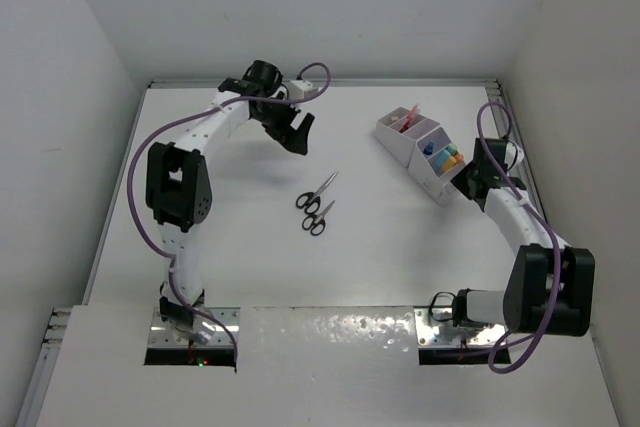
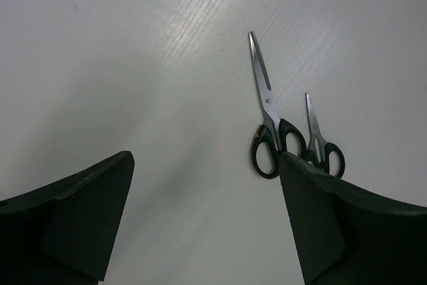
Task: Sort the stationery into containers
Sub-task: Place the stationery in the storage box, then pick up the scissors from the center of the board.
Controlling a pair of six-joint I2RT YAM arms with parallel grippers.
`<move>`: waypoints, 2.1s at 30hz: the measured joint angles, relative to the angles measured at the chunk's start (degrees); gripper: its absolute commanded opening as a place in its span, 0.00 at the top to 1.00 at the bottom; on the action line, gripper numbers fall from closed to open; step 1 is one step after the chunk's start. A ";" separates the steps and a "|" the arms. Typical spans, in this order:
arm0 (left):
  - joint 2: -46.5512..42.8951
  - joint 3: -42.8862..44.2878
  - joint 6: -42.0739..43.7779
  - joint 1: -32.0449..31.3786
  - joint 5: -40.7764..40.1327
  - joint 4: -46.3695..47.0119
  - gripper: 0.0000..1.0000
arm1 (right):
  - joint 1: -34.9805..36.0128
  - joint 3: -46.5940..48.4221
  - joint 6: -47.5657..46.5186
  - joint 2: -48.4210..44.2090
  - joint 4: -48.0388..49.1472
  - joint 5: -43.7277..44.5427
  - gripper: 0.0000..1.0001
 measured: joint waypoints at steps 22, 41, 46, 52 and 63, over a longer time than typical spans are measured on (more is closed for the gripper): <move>1.75 -16.20 2.01 -7.87 -11.54 1.27 0.59 | 10.60 2.54 -14.01 -9.35 0.11 -0.33 0.55; 1.14 -20.98 -0.87 -13.68 -24.83 8.74 0.89 | 12.87 -1.42 -14.25 -19.52 -0.31 3.21 0.55; 0.66 -21.90 -0.76 -13.88 -28.30 10.93 1.00 | 12.92 -1.42 -14.62 -21.27 -0.48 4.26 0.54; 1.25 -20.41 -0.90 -12.28 -27.41 11.34 1.00 | 13.00 -1.42 -15.45 -22.12 -1.29 4.28 0.55; 2.21 -11.10 -0.94 -5.62 -11.26 7.65 1.00 | 18.88 -1.40 -24.94 -16.94 0.02 -12.87 0.61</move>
